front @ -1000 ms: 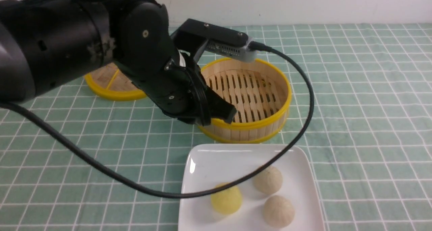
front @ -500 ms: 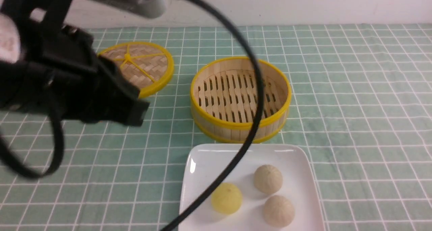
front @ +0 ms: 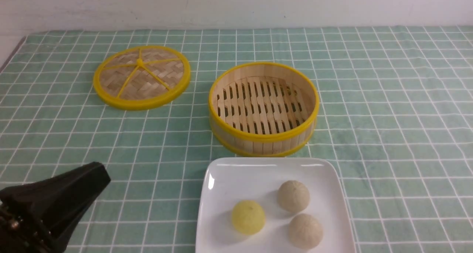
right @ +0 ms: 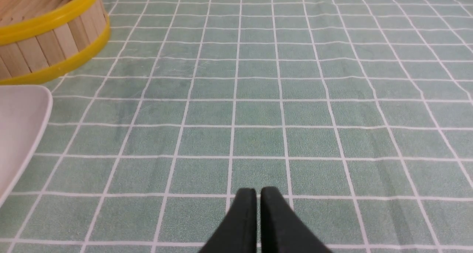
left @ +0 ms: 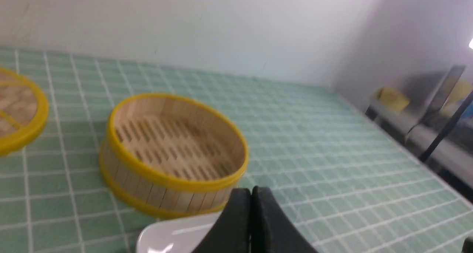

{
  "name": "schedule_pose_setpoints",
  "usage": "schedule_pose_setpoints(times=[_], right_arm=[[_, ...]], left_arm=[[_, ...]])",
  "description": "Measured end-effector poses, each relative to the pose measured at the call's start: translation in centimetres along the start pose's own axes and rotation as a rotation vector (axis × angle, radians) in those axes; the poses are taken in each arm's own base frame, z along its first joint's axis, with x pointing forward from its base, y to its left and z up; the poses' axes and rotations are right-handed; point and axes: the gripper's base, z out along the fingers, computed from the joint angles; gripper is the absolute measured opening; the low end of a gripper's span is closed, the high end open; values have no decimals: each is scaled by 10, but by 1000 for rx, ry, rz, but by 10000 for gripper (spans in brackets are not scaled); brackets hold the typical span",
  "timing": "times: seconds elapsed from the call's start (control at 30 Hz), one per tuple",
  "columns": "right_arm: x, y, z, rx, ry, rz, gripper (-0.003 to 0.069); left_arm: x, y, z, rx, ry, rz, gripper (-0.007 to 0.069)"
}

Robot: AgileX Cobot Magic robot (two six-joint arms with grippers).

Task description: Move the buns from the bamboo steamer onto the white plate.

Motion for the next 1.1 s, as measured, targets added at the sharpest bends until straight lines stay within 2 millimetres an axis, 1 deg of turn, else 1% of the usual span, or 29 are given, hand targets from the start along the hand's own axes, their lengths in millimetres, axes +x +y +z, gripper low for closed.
schedule_pose_setpoints(times=[0.1,0.27,0.37,0.5,0.53,0.63,0.8,0.87,1.1], right_arm=[[0,0,0,0,0,0,48],[0,0,0,0,0,0,55],[0,0,0,0,0,0,59],[0,0,0,0,0,0,64],[0,0,0,0,0,0,66],[0,0,0,0,0,0,71],[0,0,0,0,0,0,77],[0,0,0,0,0,0,80],[0,0,0,0,0,0,90]], left_arm=[[12,4,-3,16,-28,-4,29],[34,13,-2,-9,37,-5,33],[47,19,-3,-52,127,-6,38],[58,24,-5,-106,238,-7,42],[64,27,-7,-137,301,-7,44],[70,30,-10,-178,378,9,44],[71,35,-12,-232,397,34,50],[70,40,-13,-284,392,62,51],[63,62,-31,-603,281,112,55]])
